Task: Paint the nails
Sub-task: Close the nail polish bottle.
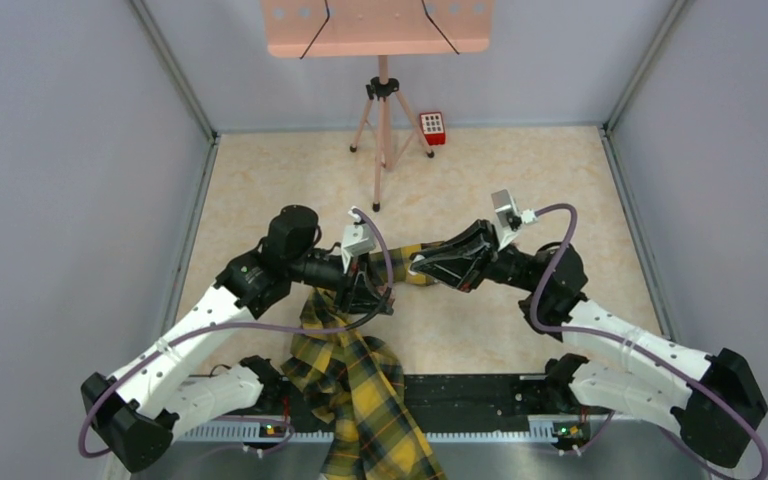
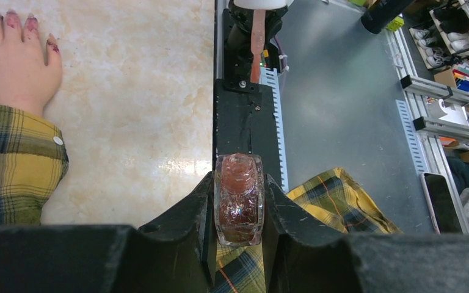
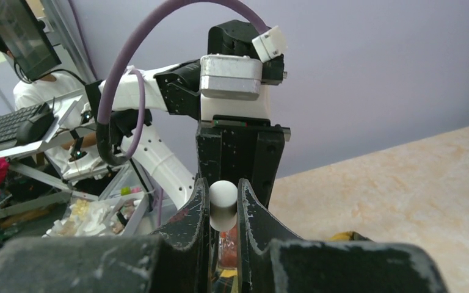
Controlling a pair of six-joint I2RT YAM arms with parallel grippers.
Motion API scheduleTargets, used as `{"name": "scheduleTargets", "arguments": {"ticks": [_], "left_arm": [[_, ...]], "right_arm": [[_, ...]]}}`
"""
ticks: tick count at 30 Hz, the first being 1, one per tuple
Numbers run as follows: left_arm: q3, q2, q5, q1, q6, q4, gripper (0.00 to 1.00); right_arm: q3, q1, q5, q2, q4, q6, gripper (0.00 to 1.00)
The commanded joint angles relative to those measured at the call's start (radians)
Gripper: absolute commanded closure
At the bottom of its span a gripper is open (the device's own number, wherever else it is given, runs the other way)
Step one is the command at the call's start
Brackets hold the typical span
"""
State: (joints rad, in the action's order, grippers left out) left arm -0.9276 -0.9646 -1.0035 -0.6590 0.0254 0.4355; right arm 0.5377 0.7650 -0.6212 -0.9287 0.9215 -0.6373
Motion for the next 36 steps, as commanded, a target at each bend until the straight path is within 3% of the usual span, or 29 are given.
{"name": "scheduleTargets", "arguments": {"ticks": [1, 36], "left_arm": [[-0.006, 0.022, 0.017, -0.014, 0.031, -0.004, 1.0], [-0.001, 0.031, 0.061, -0.028, 0.033, -0.006, 1.0]], "right_arm": [[0.068, 0.037, 0.011, -0.043, 0.086, 0.023, 1.0], [0.121, 0.078, -0.007, -0.144, 0.021, 0.051, 1.0]]}}
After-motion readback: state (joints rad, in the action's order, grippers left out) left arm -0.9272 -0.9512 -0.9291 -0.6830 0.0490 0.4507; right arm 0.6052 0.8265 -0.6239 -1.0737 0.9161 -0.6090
